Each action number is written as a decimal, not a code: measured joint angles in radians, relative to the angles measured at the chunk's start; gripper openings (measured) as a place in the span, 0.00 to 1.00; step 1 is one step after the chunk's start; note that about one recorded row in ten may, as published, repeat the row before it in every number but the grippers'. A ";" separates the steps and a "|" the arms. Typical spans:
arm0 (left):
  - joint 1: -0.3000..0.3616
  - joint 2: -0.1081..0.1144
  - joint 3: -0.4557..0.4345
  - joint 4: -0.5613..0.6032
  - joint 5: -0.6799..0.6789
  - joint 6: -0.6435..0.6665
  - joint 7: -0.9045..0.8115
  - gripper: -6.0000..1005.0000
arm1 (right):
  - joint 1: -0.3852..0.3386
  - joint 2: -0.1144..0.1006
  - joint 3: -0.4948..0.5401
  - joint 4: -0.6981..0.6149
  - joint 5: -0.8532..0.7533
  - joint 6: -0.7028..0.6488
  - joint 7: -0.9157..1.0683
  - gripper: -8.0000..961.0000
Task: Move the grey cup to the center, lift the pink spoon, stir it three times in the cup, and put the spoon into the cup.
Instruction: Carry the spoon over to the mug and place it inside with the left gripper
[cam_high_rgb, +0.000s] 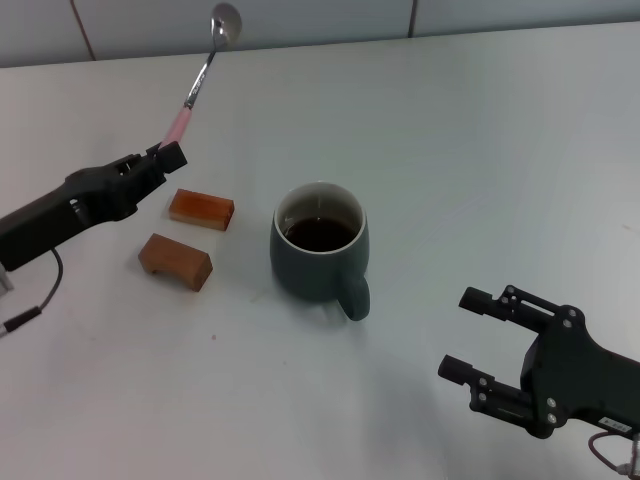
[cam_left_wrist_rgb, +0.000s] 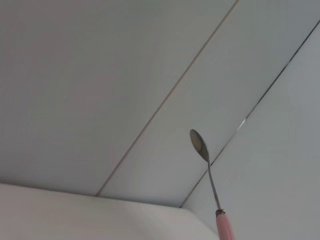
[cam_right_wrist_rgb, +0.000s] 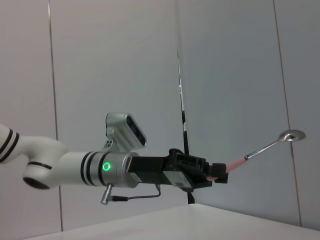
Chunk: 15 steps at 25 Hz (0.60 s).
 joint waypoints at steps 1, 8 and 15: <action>0.000 0.000 0.000 0.000 0.000 0.000 0.000 0.14 | 0.000 0.000 0.000 0.000 0.000 0.000 0.000 0.74; 0.067 -0.043 -0.072 0.343 0.283 -0.062 -0.077 0.13 | 0.002 0.000 0.000 -0.002 0.000 0.000 0.000 0.74; 0.081 -0.049 -0.082 0.631 0.515 -0.094 -0.133 0.13 | 0.002 0.001 -0.001 0.001 0.000 0.000 0.000 0.74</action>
